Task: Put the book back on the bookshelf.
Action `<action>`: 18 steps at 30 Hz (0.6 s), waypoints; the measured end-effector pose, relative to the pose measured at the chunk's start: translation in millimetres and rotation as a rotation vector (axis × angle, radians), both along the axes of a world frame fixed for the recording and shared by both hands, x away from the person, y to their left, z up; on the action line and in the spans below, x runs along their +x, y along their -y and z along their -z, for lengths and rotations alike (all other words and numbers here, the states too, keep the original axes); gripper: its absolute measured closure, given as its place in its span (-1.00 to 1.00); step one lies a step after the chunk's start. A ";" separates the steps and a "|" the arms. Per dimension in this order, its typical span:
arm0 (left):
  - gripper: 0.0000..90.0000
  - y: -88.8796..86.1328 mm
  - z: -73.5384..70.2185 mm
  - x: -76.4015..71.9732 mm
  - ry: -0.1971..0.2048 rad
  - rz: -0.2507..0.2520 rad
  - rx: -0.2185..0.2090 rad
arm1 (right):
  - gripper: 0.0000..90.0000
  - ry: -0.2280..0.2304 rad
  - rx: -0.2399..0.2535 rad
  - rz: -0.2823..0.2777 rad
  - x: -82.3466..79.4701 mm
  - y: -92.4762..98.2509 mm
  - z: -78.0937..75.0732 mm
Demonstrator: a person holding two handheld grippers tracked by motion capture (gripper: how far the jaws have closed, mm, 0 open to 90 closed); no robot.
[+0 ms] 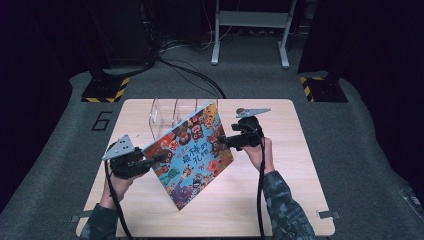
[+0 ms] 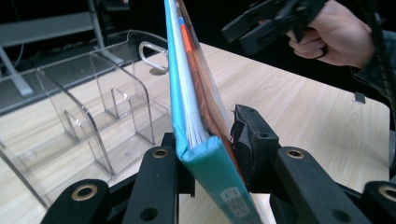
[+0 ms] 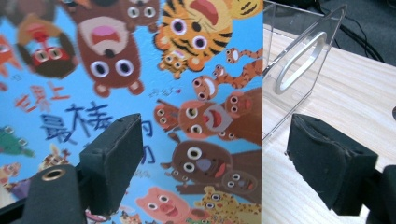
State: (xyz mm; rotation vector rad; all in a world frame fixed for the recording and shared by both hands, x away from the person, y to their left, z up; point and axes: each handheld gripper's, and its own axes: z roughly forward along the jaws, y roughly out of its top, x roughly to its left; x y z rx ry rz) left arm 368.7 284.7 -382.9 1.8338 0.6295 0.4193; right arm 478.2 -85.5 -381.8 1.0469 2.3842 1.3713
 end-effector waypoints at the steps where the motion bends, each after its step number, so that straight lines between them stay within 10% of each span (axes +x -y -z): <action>1: 0.57 1.8 -1.4 -1.1 0.005 0.006 0.008 | -0.62 -0.007 -0.001 0.000 1.2 -1.5 0.2; 11: 0.60 18.5 -22.7 -0.4 0.134 0.117 0.146 | -0.67 0.031 0.010 0.027 3.1 -5.5 -6.4; 18: 0.62 19.1 -21.3 2.7 0.083 0.149 0.110 | -0.51 0.066 0.024 0.019 -5.2 0.9 -7.4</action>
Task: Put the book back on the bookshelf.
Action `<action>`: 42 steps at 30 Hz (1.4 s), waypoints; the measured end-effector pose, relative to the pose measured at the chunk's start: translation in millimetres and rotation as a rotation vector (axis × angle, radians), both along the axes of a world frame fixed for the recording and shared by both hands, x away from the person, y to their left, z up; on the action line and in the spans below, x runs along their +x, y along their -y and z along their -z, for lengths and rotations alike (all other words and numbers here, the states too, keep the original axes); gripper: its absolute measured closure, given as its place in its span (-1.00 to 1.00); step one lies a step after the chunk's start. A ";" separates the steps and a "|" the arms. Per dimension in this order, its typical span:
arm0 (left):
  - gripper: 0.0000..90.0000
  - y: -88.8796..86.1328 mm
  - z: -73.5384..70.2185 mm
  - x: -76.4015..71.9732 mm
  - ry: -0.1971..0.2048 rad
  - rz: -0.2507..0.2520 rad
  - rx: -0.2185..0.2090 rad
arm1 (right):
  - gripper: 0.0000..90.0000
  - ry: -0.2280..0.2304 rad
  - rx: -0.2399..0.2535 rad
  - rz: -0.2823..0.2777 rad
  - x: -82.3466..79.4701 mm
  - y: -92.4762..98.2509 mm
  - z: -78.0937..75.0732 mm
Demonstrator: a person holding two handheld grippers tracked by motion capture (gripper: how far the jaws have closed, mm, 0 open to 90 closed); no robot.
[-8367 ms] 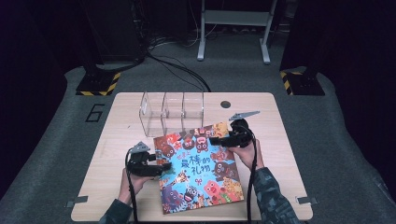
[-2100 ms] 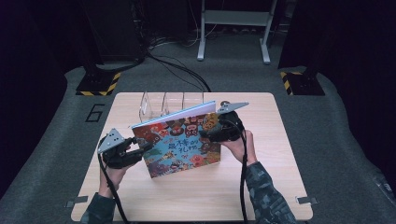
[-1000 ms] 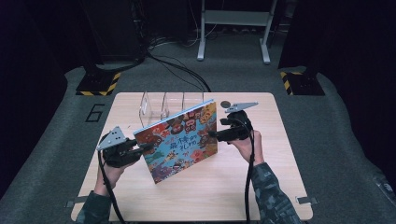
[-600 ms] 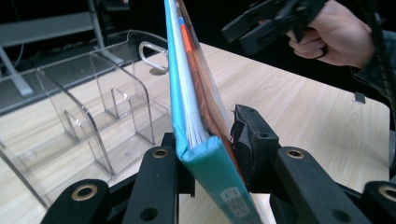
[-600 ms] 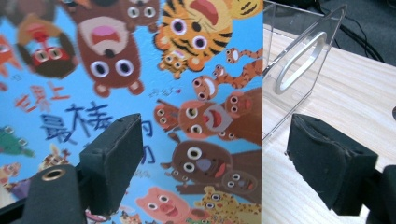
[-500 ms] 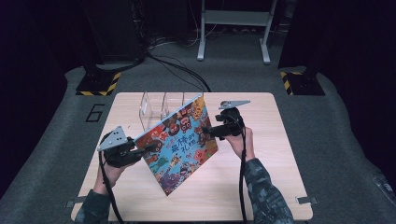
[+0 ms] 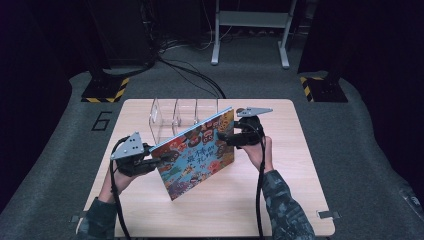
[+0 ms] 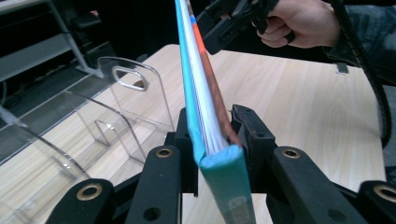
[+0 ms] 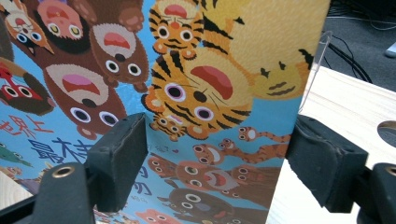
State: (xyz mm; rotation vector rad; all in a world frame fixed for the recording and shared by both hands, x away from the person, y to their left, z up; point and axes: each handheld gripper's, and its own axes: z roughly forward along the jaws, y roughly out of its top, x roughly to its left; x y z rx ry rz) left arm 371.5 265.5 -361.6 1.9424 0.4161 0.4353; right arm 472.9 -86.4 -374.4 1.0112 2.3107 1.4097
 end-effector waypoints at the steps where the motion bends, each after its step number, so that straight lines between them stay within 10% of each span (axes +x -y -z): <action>1: 0.62 0.7 0.6 0.9 -0.033 -0.009 -0.008 | -0.50 0.002 0.002 -0.001 -0.3 0.5 0.0; 9: 0.64 15.3 13.0 0.5 -0.081 -0.112 -0.051 | -0.41 0.011 -0.014 0.025 -6.5 1.6 2.1; 21: 0.68 13.9 14.4 2.4 -0.068 -0.079 -0.077 | -0.45 -0.008 -0.035 0.049 -12.6 10.2 13.1; 38: 0.74 16.6 7.7 2.6 -0.098 -0.056 -0.045 | -0.80 -0.139 -0.135 0.447 -36.5 109.5 133.1; 42: 0.76 17.1 5.3 3.2 -0.103 -0.045 -0.031 | -0.79 -0.106 -0.163 0.496 -37.5 116.5 143.4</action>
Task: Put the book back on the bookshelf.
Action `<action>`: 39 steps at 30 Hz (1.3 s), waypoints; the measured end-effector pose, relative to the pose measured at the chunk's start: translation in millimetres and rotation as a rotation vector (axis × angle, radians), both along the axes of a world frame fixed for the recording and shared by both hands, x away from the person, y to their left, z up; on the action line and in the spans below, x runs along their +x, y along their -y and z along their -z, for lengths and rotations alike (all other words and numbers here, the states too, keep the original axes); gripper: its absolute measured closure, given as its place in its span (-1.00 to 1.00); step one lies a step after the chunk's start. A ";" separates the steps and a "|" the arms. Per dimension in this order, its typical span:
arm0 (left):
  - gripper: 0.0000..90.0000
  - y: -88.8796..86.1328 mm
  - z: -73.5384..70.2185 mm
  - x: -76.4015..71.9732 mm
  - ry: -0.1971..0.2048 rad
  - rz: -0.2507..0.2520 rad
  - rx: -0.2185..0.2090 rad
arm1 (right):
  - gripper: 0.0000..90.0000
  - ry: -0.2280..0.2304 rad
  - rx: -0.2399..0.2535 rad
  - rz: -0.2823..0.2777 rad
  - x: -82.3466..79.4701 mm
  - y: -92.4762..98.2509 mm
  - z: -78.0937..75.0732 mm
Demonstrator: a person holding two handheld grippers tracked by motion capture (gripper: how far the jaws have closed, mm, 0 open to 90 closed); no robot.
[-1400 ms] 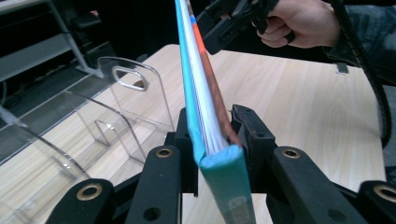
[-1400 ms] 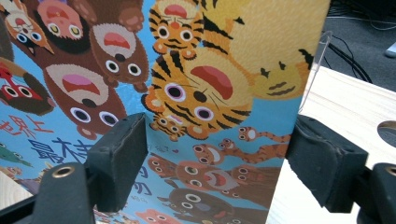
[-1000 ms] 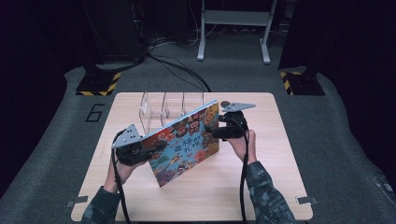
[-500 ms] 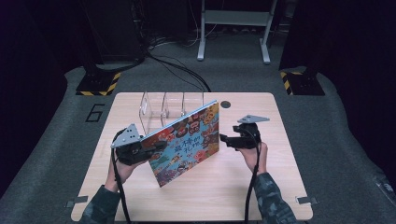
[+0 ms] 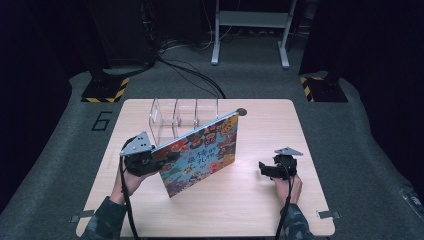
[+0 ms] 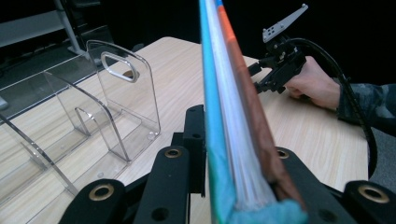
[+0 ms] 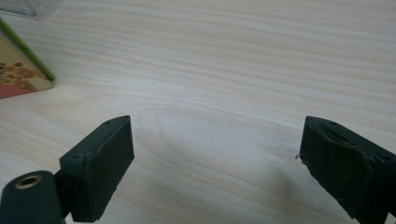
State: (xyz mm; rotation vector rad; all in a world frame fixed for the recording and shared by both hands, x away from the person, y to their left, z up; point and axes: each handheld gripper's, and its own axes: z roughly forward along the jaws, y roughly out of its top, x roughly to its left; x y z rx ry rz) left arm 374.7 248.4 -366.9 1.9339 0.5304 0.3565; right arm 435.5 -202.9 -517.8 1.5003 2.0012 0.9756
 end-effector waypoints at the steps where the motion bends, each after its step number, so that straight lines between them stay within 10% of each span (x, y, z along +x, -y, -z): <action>1: 0.76 0.1 -0.3 0.1 -0.003 -0.001 -0.004 | -0.79 0.000 0.006 0.004 0.5 1.9 2.0; 23: 0.79 2.7 -11.2 6.4 -0.023 0.018 0.001 | -0.67 -0.010 -0.005 0.020 4.6 1.7 9.6; 39: 0.79 -4.7 -19.7 14.0 -0.024 -0.045 -0.093 | -0.67 -0.010 -0.001 0.022 5.4 0.2 9.7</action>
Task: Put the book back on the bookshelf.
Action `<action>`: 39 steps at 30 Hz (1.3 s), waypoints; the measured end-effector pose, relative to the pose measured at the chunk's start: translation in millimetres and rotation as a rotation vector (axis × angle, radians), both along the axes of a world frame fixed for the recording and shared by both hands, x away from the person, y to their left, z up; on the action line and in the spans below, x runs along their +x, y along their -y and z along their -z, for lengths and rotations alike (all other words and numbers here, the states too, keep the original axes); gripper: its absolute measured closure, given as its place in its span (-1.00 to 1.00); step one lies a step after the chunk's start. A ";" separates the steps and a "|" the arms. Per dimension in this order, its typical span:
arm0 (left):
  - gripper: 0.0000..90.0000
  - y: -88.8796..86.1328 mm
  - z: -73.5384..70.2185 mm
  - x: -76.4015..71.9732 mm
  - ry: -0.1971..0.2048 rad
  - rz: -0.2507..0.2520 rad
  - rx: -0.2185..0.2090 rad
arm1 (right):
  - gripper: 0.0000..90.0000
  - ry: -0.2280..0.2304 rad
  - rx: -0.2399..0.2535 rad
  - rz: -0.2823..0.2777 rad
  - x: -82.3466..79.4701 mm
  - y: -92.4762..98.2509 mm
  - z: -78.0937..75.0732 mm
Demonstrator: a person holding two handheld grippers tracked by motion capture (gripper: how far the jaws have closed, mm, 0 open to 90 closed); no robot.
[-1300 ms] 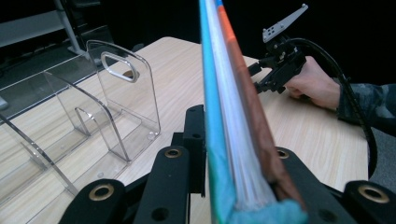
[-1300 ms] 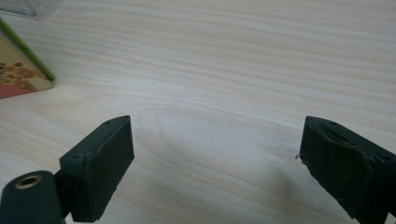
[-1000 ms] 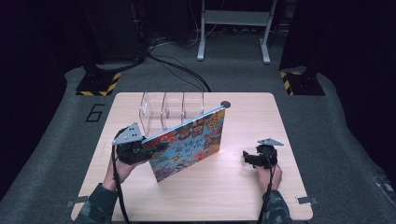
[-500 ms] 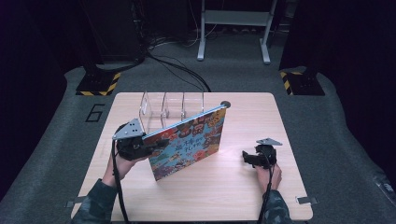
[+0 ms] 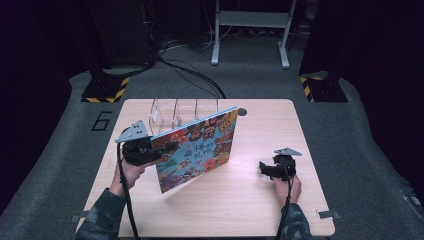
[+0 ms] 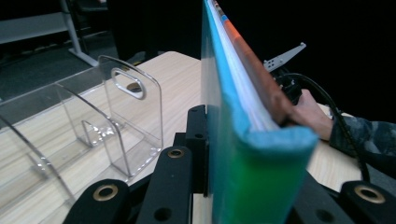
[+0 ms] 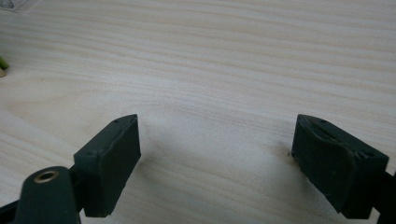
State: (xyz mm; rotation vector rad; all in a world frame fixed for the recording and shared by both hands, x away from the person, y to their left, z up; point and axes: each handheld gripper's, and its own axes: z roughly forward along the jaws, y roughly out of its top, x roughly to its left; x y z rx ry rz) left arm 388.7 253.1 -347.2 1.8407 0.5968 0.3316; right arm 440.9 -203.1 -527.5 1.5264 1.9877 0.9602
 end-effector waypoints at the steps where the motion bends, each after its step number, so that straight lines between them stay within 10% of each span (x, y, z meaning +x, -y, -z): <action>1: 0.79 -1.0 -1.0 -0.4 0.002 -0.004 -0.005 | -0.67 0.001 0.001 0.003 0.1 -0.2 0.0; 17: 0.79 -20.2 -17.2 -9.0 0.072 -0.098 -0.100 | -0.67 -0.001 -0.023 -0.014 0.2 0.5 -0.1; 39: 0.79 -61.8 -36.9 -23.7 0.113 -0.236 -0.081 | -0.67 0.000 -0.028 -0.017 0.4 -0.7 0.1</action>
